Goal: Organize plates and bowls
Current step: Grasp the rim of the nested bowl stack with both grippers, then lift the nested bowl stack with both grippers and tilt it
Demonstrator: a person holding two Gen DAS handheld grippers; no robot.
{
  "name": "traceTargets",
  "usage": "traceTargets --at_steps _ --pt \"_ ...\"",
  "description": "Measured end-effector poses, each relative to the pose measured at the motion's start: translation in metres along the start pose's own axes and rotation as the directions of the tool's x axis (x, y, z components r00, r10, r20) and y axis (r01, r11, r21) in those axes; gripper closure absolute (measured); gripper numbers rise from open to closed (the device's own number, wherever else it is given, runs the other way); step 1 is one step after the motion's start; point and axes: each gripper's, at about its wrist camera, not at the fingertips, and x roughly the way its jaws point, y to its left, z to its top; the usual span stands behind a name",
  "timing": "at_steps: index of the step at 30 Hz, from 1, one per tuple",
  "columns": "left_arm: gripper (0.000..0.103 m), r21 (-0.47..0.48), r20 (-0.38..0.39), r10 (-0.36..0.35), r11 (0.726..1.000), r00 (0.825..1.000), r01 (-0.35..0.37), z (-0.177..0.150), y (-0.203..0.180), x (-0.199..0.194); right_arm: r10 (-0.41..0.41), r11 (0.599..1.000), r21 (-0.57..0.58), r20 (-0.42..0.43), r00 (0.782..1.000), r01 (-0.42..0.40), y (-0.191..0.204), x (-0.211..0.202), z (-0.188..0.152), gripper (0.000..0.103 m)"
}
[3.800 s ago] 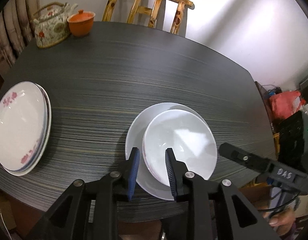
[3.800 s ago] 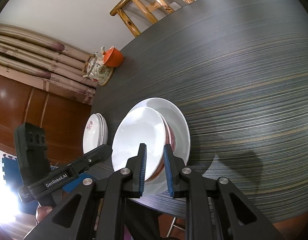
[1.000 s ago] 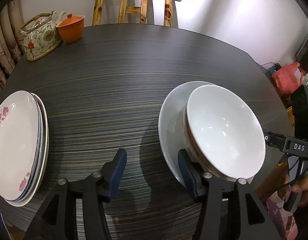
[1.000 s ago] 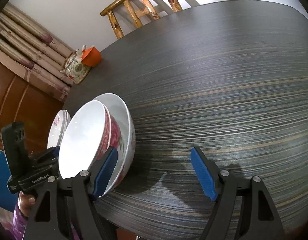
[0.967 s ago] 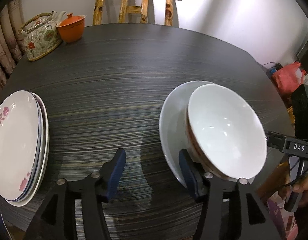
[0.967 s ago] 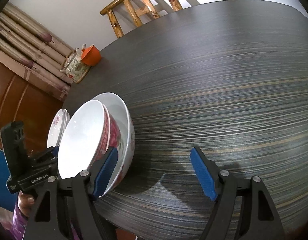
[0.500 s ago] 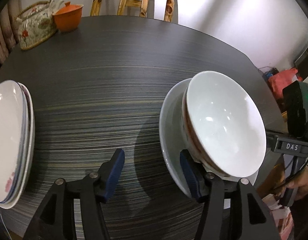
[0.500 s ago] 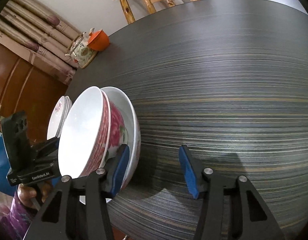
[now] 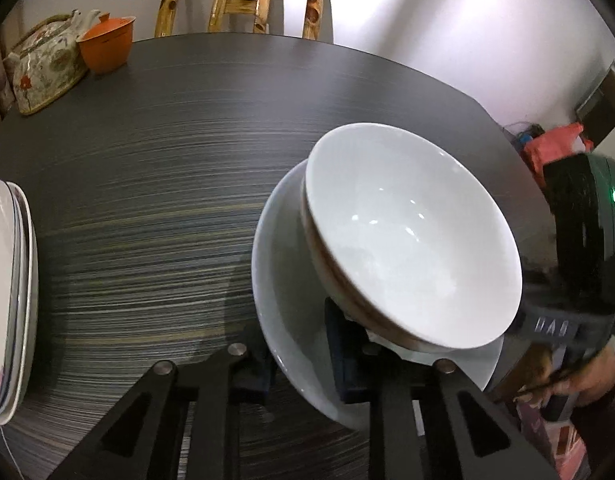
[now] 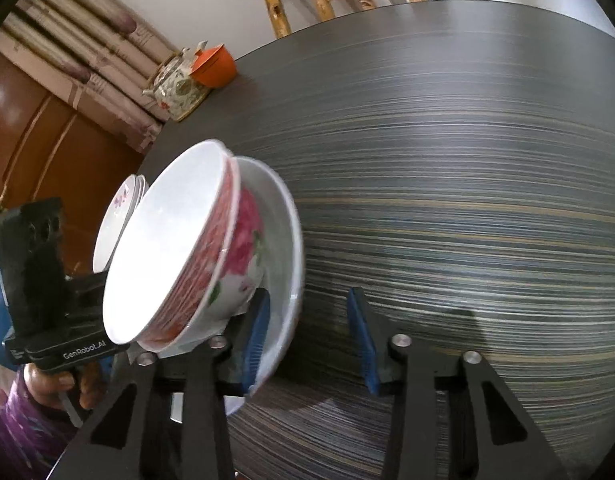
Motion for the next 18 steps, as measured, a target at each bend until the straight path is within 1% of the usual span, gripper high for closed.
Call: traceTargets --at_steps 2,3,5,10,13,18 --pt "0.083 -0.006 0.01 -0.002 1.0 1.0 0.002 -0.002 0.001 -0.001 0.008 1.0 -0.025 -0.011 1.0 -0.009 0.007 0.005 -0.003 0.08" --pt "0.083 -0.005 0.012 -0.002 1.0 1.0 0.002 -0.003 0.002 -0.001 0.01 0.999 -0.035 -0.011 1.0 -0.011 0.011 0.007 -0.004 0.082" --pt "0.083 0.003 0.016 0.0 1.0 1.0 0.0 -0.004 0.001 -0.002 0.002 0.999 -0.038 0.005 1.0 -0.001 0.017 0.009 -0.008 0.081" --pt "0.083 0.004 0.019 -0.005 1.0 1.0 0.005 -0.012 0.001 -0.003 0.009 1.0 -0.015 0.034 0.999 -0.008 0.012 0.006 -0.008 0.084" --pt "0.083 0.01 0.01 -0.004 1.0 1.0 0.004 -0.01 0.002 -0.003 0.015 1.0 -0.02 0.023 1.0 -0.015 0.01 0.005 -0.007 0.085" --pt "0.083 0.01 -0.005 -0.016 1.0 1.0 0.016 -0.006 0.003 -0.005 0.028 1.0 -0.013 0.005 1.0 -0.028 0.006 0.002 -0.003 0.082"
